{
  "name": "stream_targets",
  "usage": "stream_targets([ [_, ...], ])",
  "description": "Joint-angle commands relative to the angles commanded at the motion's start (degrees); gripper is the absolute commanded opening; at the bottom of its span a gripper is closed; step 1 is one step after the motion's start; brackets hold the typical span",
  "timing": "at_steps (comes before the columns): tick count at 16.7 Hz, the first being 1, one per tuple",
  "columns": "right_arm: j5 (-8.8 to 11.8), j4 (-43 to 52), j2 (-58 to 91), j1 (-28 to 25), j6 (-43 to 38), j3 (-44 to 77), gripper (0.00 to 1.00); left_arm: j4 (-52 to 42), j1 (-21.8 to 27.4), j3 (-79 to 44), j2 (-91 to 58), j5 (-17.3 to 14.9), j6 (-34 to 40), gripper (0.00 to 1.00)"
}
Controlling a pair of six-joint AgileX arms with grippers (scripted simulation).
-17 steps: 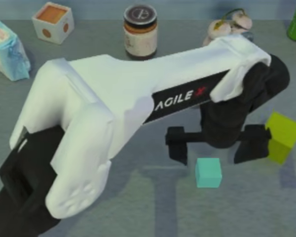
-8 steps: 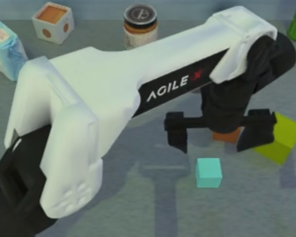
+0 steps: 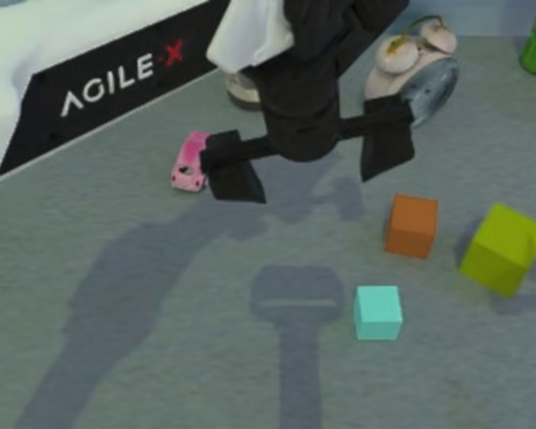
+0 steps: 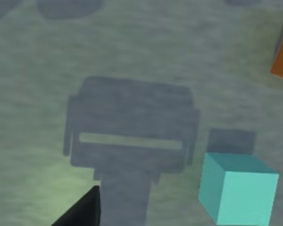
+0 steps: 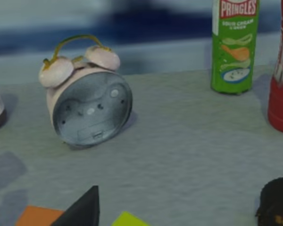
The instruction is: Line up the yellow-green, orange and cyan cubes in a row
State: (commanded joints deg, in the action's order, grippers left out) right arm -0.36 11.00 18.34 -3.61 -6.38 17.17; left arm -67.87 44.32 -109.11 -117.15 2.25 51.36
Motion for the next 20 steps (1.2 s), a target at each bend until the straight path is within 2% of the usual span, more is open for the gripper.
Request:
stream_targets([
  [5,0.22,15.05,25.96,-4.98,-7.52,21.41,1.00,15.70,-12.80,27.33,30.42,0.20,-7.67,1.00],
  [12,0.66,38.76,67.75,-12.70,-19.08,54.69,1.00,40.49,-30.54,70.85,76.11,-0.30,-26.30,1.00],
  [16,0.65,49.63,88.07,-16.33,-24.68,71.52,1.00,53.10,-38.09,90.27,96.03,-1.02,-37.70,1.00],
  [20,0.41,56.46,101.66,-18.74,-28.56,83.45,1.00,63.04,-43.27,103.39,110.36,-1.82,-46.86,1.00],
])
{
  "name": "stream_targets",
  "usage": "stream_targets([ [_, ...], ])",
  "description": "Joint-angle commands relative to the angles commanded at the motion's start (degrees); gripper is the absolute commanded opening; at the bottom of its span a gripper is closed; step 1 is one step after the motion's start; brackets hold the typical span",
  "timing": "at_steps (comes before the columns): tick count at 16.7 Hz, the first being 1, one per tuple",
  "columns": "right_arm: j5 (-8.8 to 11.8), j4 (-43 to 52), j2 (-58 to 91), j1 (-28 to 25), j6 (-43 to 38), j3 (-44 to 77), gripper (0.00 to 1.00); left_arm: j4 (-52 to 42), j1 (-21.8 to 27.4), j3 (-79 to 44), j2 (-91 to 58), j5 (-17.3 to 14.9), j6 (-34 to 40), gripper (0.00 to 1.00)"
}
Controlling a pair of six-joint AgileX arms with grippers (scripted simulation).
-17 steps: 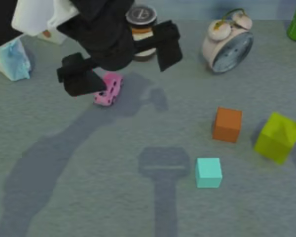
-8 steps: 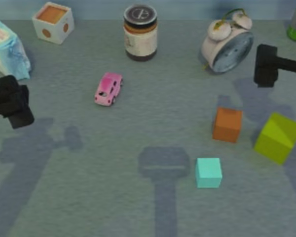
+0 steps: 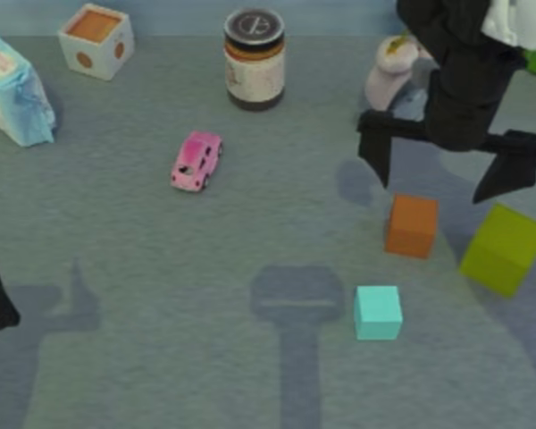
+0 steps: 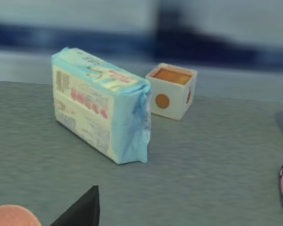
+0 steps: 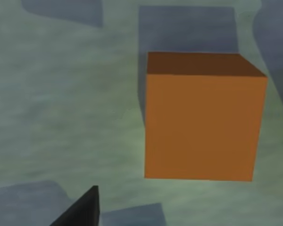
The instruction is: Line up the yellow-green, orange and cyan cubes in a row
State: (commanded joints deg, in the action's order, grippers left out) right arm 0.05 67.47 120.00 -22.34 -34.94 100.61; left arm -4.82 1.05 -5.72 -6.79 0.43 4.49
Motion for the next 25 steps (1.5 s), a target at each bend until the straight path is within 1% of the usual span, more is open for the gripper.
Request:
stream_targets([
  [2,-0.14,1.92,3.96,-0.72,-1.21,3.68,1.00,3.21,-1.50,3.92,4.57,-0.29,-2.97,1.00],
  [4,-0.22,2.72,5.67,-1.03,-1.75,5.32,1.00,4.71,-2.15,5.60,6.64,-0.42,-4.39,1.00],
  [10,-0.20,2.64,6.10,-0.84,-1.80,5.46,1.00,4.82,-2.20,5.73,6.79,-0.43,-4.49,1.00],
  [13,-0.24,-1.20,7.12,-0.98,-1.72,2.70,1.00,4.82,-2.20,5.73,6.79,-0.43,-4.49,1.00],
  [19,-0.28,-13.67,10.88,-1.13,-1.92,-5.79,1.00,4.82,-2.20,5.73,6.79,-0.43,-4.49,1.00],
  [24,-0.28,-14.69,11.25,-1.15,-1.95,-6.58,1.00,4.82,-2.20,5.73,6.79,-0.43,-4.49,1.00],
  [25,-0.28,-14.69,11.25,-1.15,-1.95,-6.58,0.92,4.82,-2.20,5.73,6.79,-0.43,-4.49,1.00],
])
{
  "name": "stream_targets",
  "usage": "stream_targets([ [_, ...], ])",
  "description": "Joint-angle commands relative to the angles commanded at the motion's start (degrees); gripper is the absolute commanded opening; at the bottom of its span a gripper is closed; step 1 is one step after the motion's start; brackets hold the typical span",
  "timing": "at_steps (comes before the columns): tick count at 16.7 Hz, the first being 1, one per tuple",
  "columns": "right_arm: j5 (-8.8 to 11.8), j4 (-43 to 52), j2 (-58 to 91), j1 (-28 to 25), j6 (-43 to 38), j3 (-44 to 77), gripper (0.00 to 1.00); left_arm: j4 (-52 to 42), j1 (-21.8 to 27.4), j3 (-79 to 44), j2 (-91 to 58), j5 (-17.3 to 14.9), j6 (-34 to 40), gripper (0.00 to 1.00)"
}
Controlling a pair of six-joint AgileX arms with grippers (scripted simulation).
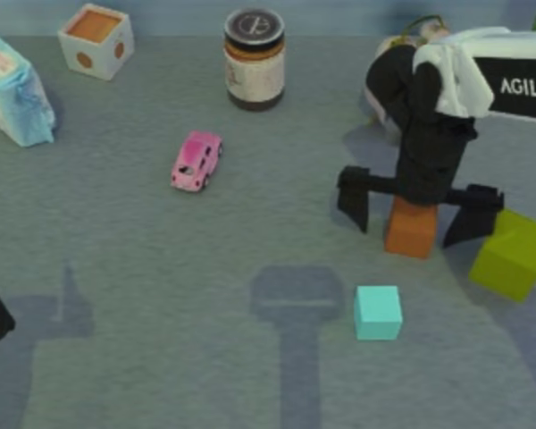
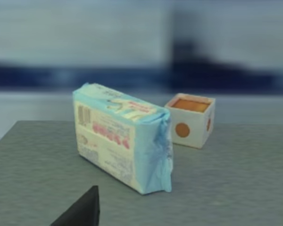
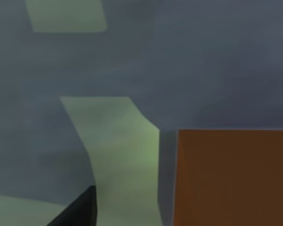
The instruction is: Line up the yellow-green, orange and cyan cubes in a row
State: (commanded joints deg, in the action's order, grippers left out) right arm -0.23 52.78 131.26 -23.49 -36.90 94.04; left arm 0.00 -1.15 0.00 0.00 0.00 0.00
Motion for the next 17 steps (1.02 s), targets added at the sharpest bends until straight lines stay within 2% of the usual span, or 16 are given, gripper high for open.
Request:
stream_targets([
  [12,0.00,0.00,0.00,0.00,0.00,0.00,0.02,0.00,0.00,0.00,0.00,0.00,0.00,1.00],
  [17,0.00,0.00,0.00,0.00,0.00,0.00,0.00,0.00,0.00,0.00,0.00,0.00,0.00,1.00],
])
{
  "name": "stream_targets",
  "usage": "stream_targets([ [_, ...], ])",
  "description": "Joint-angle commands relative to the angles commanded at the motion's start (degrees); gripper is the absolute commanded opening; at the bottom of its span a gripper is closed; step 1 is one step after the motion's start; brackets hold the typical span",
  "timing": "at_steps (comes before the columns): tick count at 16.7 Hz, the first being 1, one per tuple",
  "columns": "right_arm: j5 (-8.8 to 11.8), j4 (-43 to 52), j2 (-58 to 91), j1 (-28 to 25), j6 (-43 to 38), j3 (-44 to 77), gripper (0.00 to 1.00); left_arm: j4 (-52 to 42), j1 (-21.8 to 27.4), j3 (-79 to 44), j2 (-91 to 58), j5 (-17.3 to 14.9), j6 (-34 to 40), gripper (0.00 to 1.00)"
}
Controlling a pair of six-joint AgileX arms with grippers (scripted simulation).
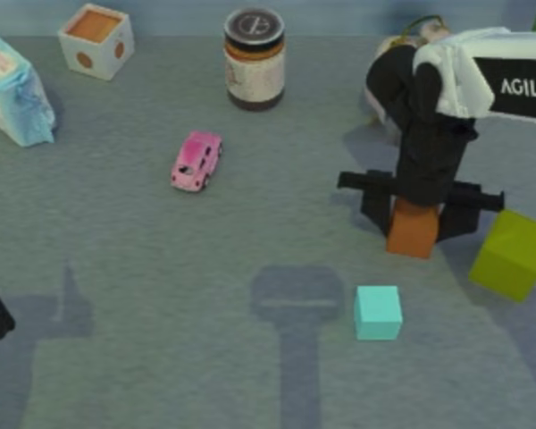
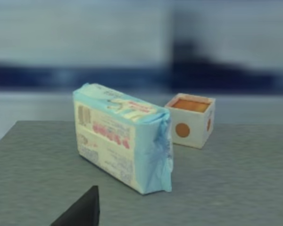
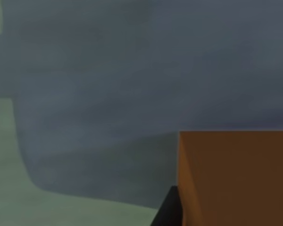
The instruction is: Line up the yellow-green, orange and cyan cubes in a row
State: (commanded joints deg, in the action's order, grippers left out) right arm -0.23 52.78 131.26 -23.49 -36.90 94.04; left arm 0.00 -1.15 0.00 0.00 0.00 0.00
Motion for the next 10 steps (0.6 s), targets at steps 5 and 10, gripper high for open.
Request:
stream_targets([
  [5,-0.70,0.96,-1.54,0.12,0.42,0.41,0.00,0.00,0.00,0.00,0.00,0.00,0.00,1.00],
  [10,-0.76,9.72,-3.90,-0.18,0.40,6.25,0.00,0.00,0.00,0.00,0.00,0.00,0.00,1.00],
])
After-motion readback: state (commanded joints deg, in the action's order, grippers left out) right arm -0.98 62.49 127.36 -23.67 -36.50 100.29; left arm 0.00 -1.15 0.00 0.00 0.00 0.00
